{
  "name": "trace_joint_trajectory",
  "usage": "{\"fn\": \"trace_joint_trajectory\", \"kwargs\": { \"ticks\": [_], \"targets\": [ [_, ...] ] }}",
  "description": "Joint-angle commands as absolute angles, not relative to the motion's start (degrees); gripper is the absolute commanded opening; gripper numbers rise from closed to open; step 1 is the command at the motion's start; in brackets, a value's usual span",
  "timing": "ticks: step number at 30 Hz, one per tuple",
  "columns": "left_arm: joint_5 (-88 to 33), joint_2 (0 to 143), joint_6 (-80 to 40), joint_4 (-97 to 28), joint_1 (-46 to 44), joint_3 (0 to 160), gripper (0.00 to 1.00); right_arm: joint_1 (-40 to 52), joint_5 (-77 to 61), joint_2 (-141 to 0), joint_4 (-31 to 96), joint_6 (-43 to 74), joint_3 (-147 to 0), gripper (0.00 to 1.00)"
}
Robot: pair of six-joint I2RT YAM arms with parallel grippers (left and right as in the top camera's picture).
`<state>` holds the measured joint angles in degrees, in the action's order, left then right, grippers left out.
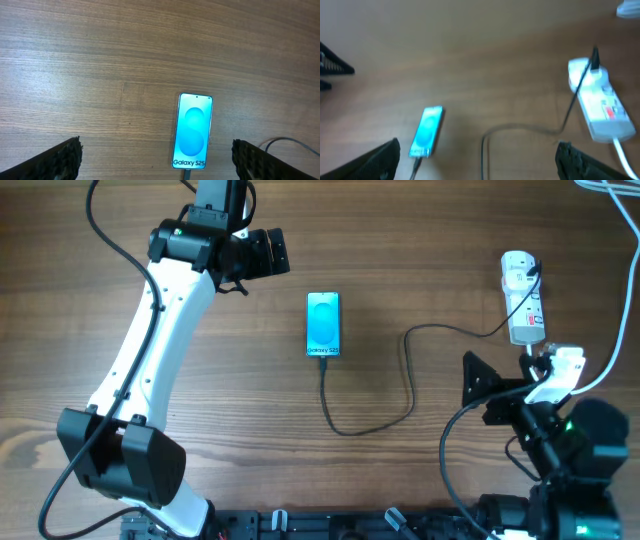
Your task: Plug charger to phone and switch on socket
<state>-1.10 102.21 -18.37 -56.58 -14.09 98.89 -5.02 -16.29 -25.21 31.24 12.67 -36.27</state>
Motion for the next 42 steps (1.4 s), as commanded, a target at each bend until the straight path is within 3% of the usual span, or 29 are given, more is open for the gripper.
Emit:
{"fn": "trace_joint_trajectory", "kwargs": {
  "ticks": [1, 11, 17, 33, 42],
  "targets": [
    [-0.34, 102.41, -18.9, -56.42, -14.17, 98.7, 1.0, -4.71, -16.4, -17.37, 24.49, 12.03, -29.19, 1.0],
    [-0.34, 102.41, -18.9, -56.42, -14.17, 98.7, 1.0, -3.16, -12.69, -1.17, 7.57, 12.03, -8.21, 1.0],
    [-0.34, 102.41, -18.9, -56.42, -14.17, 98.7, 1.0, -2.42, -7.62, -0.19, -3.31, 12.01, -0.23, 1.0],
    [-0.34, 102.41, -18.9, -56.42, -14.17, 98.7, 1.0, -2.42, -6.2, -0.19, -0.14, -1.28, -0.25, 1.0],
    [-0.34, 102.41, -18.9, -56.42, -14.17, 98.7, 1.0, -2.42, -5.58, -0.19, 0.01, -1.89, -0.27, 1.0]
  ]
}}
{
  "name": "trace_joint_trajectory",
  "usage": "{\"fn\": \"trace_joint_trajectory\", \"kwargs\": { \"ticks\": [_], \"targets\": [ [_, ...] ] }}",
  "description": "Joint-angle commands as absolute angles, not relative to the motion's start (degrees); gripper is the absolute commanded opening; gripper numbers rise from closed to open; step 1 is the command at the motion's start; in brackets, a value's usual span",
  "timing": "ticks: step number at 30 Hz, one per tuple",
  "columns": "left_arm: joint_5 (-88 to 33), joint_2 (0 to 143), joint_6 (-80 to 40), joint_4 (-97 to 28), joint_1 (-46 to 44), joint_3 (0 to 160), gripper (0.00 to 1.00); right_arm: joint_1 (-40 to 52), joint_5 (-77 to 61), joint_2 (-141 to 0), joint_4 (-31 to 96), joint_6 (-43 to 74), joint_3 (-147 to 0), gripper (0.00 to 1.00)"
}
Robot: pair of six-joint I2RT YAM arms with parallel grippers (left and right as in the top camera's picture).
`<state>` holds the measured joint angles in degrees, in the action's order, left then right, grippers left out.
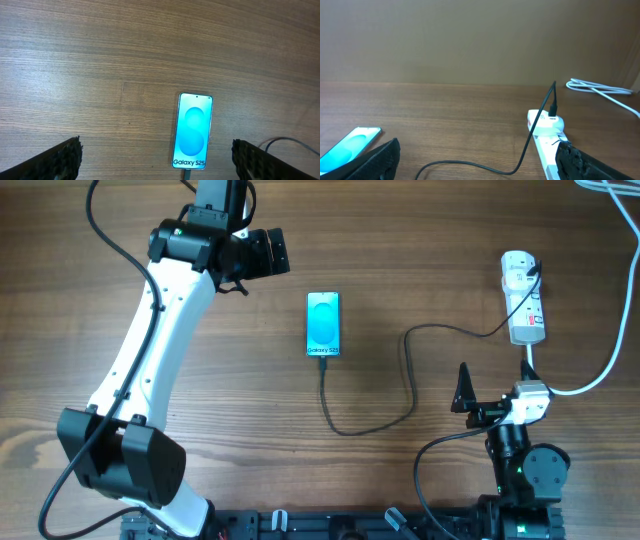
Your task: Plug charger to phone and switch on socket
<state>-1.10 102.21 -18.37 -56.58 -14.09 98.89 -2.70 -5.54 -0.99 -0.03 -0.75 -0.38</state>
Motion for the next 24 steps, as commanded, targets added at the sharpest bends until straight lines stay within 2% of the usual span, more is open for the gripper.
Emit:
{"fn": "trace_joint_trajectory", "kwargs": {
  "ticks": [1, 24],
  "targets": [
    [-0.34, 102.41, -18.9, -56.42, -14.17, 98.7, 1.0, -2.42, -5.58, -0.19, 0.01, -1.91, -0.27, 1.0],
    [-0.34, 102.41, -18.9, -56.42, -14.17, 98.7, 1.0, -2.42, -5.58, -0.21, -0.19, -1.34, -0.3, 1.0]
  ]
}}
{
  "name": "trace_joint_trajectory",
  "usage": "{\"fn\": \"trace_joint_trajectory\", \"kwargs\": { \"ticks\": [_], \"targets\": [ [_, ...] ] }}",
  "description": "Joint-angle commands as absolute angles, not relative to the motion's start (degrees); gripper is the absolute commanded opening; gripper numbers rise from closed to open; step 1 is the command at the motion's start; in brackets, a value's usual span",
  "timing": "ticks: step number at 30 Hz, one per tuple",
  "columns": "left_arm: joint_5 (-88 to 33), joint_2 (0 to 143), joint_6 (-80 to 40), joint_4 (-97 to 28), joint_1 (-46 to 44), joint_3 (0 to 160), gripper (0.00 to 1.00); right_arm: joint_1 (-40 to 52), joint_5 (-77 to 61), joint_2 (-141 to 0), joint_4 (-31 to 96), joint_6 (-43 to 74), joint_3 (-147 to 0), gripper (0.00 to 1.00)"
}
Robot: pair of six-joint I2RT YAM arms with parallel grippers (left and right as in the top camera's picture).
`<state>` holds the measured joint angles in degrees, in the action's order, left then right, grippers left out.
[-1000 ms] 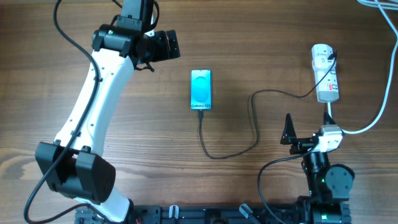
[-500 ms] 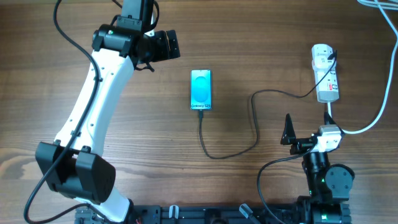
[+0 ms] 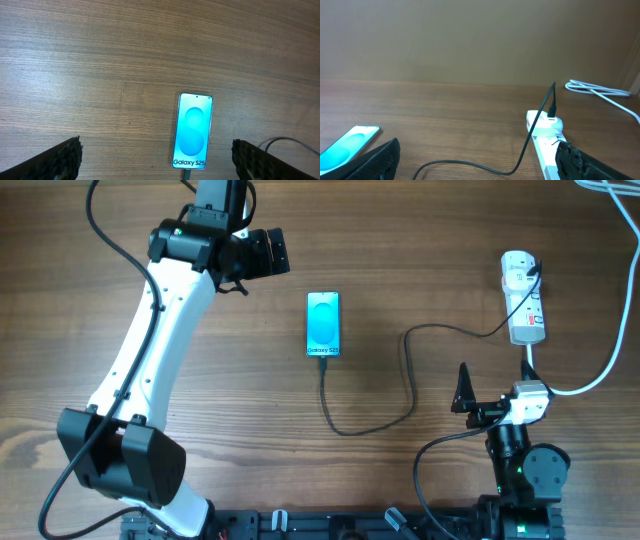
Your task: Plug charger to phone and switch on socket
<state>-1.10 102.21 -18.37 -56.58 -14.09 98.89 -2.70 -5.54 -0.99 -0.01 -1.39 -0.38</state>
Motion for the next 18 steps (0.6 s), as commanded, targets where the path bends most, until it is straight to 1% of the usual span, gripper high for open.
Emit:
{"fn": "trace_joint_trajectory", "kwargs": {
  "ticks": [1, 8, 13, 15, 16, 18],
  "targets": [
    [-0.34, 102.41, -18.9, -56.42, -14.17, 98.7, 1.0, -2.42, -5.58, -0.21, -0.19, -1.37, -0.3, 1.0],
    [-0.3, 101.62, -18.87, -56.45, -14.63, 98.67, 1.0, -2.42, -5.58, -0.21, -0.19, -1.39, -0.3, 1.0],
    [3.86, 97.25, -18.24, -61.28, -14.61, 96.66, 1.0, -2.42, -5.58, -0.27, -0.21, -1.34, -0.3, 1.0],
    [4.21, 93.19, -18.24, -58.7, -14.61, 90.37, 1.0, -2.42, -5.58, -0.27, -0.21, -1.37, -0.3, 1.0],
    [4.6, 85.86, -18.28, -54.92, -14.61, 78.7, 1.0, -2.42, -5.58, -0.27, -0.21, -1.34, -0.3, 1.0],
    [4.62, 81.38, -18.26, -55.09, -14.61, 73.45, 1.0, -2.42, -5.58, -0.27, -0.21, -1.37, -0.3, 1.0]
  ]
}}
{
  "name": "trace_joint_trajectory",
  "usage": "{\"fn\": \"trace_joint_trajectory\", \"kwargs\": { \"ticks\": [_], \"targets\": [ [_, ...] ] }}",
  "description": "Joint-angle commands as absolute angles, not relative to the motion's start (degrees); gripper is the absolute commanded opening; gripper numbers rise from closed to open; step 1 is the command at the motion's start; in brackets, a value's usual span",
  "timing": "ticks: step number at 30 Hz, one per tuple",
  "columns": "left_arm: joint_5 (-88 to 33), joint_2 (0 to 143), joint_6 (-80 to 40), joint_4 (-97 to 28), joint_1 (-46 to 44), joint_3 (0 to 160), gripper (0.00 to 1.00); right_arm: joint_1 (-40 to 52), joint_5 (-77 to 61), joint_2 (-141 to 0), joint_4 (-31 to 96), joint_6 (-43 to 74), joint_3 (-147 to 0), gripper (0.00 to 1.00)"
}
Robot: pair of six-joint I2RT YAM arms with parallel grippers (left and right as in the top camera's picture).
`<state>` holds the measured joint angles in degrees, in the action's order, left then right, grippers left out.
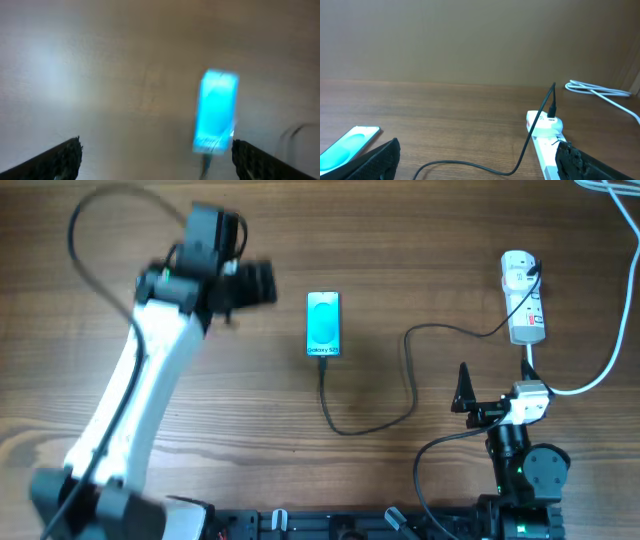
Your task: Plug charger to phone and switch on socket
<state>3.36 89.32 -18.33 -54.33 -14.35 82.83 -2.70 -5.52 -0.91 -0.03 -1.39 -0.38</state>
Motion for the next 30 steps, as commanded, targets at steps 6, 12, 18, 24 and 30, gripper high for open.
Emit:
{"fn": "trace_joint_trajectory", "kwargs": {
  "ticks": [6, 12, 18, 24, 30],
  "targets": [
    [0.03, 67.13, -11.49, -48.56, -9.65, 57.71, 1.0, -2.42, -5.58, -0.27, -0.21, -1.34, -0.3, 1.0],
    [-13.52, 56.21, -6.17, -38.15, -2.28, 45.78, 1.0, -2.42, -5.58, -0.27, -0.21, -1.37, -0.3, 1.0],
    [-13.69, 44.95, -6.42, -42.22, -0.4, 40.66, 1.0, -2.42, -5.61, -0.27, -0.21, -1.37, -0.3, 1.0],
    [-13.69, 35.16, -3.18, -39.22, -0.4, 35.83, 1.0, -2.42, -5.58, -0.27, -0.21, -1.34, -0.3, 1.0],
    [-13.93, 21.93, -3.42, -39.27, -0.4, 29.21, 1.0, -2.42, -5.58, -0.27, -0.21, -1.37, -0.3, 1.0]
  ]
}}
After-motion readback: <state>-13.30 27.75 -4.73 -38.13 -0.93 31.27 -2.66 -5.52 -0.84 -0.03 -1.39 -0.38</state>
